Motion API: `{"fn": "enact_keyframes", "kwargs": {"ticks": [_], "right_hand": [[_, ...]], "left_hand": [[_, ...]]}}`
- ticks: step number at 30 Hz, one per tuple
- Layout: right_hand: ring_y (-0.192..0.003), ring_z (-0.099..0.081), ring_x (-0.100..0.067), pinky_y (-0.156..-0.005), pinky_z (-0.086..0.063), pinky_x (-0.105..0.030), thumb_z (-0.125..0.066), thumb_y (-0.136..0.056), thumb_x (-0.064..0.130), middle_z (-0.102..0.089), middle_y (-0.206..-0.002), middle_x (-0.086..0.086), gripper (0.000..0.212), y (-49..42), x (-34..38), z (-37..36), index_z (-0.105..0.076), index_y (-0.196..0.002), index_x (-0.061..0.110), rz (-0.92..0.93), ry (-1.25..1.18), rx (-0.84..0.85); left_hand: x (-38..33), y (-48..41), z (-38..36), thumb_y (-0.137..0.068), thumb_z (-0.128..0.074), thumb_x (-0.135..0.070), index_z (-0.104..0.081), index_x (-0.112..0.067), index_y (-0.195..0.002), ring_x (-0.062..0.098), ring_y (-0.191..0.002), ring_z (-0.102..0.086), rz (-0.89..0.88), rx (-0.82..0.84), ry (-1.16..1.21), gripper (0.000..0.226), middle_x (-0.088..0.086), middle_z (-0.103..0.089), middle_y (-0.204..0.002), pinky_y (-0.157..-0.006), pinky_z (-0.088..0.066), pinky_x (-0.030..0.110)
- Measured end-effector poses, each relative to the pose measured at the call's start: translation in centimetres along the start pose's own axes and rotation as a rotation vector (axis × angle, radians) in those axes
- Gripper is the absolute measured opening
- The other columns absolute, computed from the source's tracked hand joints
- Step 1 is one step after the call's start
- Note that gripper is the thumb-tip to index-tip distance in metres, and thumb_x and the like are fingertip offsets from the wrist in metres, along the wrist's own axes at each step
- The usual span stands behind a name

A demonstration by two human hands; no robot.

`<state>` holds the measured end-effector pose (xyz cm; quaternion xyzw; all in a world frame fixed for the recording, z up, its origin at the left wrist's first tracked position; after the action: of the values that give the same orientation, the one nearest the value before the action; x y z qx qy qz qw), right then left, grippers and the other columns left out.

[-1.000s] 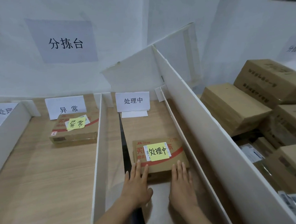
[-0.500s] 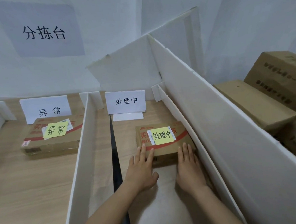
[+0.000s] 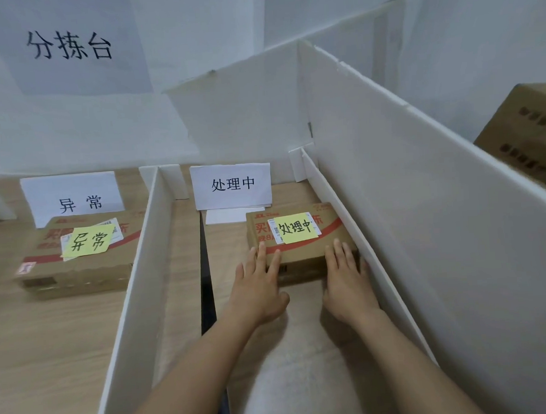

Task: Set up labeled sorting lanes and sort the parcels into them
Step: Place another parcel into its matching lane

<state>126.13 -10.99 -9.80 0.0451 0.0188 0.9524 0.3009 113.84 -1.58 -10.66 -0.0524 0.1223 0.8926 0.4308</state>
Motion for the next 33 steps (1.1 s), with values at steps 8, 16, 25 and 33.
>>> {"fn": "enact_keyframes", "kwargs": {"ticks": [8,16,25,33], "right_hand": [[-0.148,0.008,-0.026,-0.119,-0.007,-0.044,-0.047,-0.095,0.017,0.005,-0.161,-0.008,0.074,-0.8,-0.2,0.5,-0.001,-0.153,0.016,-0.039,-0.095,0.031],[-0.148,0.012,-0.027,-0.118,-0.007,-0.046,-0.046,-0.095,0.016,0.011,-0.161,-0.006,0.077,-0.5,-0.1,1.1,0.004,-0.154,0.018,-0.079,-0.124,0.118],[-0.149,-0.002,-0.027,-0.119,-0.016,-0.046,-0.04,-0.095,0.016,-0.002,-0.162,-0.006,0.065,2.4,1.7,4.0,-0.01,-0.153,0.017,-0.102,-0.216,0.087],[-0.146,-0.017,-0.022,-0.118,-0.021,-0.038,-0.039,-0.096,0.019,-0.019,-0.159,-0.006,0.057,7.5,4.0,7.1,-0.023,-0.151,0.014,-0.119,-0.345,0.083]], "left_hand": [[-0.1,-0.9,0.1,-0.093,-0.04,-0.046,0.01,-0.022,-0.151,0.03,-0.145,0.016,0.02,0.028,0.011,0.081,0.011,0.02,-0.157,-0.118,-0.001,0.049],[0.3,-1.0,1.0,-0.093,-0.039,-0.048,0.004,-0.02,-0.152,0.027,-0.146,0.011,-0.002,0.034,0.052,0.078,0.008,0.012,-0.159,-0.117,-0.003,0.048],[1.7,3.0,4.8,-0.095,-0.039,-0.041,-0.01,-0.014,-0.151,0.023,-0.146,-0.005,0.022,-0.09,0.122,0.068,0.005,-0.006,-0.159,-0.116,-0.014,0.047],[2.5,9.7,9.8,-0.096,-0.041,-0.035,-0.023,-0.013,-0.146,0.02,-0.14,-0.023,0.045,-0.188,0.174,0.058,0.004,-0.028,-0.15,-0.115,-0.022,0.04]]}}
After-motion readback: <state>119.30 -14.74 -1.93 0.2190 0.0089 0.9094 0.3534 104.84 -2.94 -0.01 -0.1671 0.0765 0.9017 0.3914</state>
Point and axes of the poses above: each hand's wrist, its own y-axis away from the middle knuckle, its own z-axis out of the back of the hand, x = y × z, the point moved 9 cm from there along -y, towards the middle knuckle
